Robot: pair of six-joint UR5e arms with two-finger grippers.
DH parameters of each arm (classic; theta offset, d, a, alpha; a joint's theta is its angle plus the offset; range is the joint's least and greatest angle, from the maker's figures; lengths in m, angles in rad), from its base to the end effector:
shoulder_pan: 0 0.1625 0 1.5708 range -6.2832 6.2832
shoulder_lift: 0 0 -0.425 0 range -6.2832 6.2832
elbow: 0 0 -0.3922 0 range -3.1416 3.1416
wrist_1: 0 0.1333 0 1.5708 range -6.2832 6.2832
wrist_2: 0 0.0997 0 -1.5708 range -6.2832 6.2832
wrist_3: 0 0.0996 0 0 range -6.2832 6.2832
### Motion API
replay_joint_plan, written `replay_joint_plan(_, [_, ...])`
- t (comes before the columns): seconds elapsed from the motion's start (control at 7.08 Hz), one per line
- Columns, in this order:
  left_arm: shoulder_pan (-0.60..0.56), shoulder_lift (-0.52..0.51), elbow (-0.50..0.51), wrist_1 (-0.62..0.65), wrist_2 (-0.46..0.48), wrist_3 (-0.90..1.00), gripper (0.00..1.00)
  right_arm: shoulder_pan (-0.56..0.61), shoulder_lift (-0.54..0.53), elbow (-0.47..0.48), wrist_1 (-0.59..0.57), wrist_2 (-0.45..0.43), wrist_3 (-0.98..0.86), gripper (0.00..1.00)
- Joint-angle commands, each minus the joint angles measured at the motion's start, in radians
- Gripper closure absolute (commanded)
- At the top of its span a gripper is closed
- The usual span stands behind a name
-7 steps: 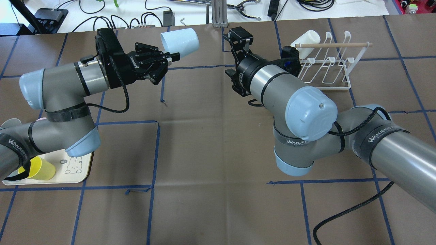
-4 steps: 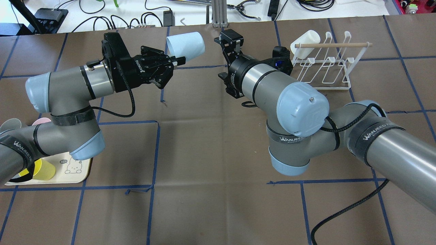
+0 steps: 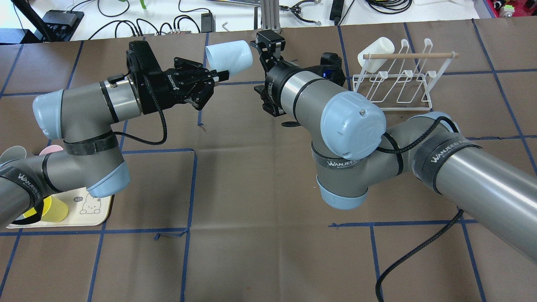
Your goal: Transfer IKEA cup to right arm and place on rack
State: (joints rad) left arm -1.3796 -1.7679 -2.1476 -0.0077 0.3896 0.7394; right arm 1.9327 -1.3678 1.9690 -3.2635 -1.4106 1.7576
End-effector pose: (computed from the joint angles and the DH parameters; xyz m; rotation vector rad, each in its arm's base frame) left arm -0.1338 -0.4952 0.3493 -1.0892 -1.7912 1.3589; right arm 0.3315 -0.4544 0.4001 1.2554 1.6544 -0.4709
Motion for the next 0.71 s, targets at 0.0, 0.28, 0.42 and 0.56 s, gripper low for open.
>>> replay_joint_plan(0.0, [-0.001,-0.001,0.0,0.0,0.0,0.0,0.92,0.029,0.061,-0.064,-0.001,-0.014,0.014,0.01])
replay_joint_plan(0.28, [-0.001,-0.001,0.0,0.0,0.0,0.0,0.91,0.031,0.123,-0.125,-0.013,-0.024,0.013,0.01])
replay_joint_plan(0.42, [-0.001,0.001,0.0,0.0,0.002,0.0,0.91,0.031,0.147,-0.145,-0.015,-0.019,0.013,0.01])
replay_joint_plan(0.56, [-0.001,0.001,0.0,0.0,0.002,0.0,0.91,0.031,0.16,-0.16,-0.015,-0.015,0.013,0.01])
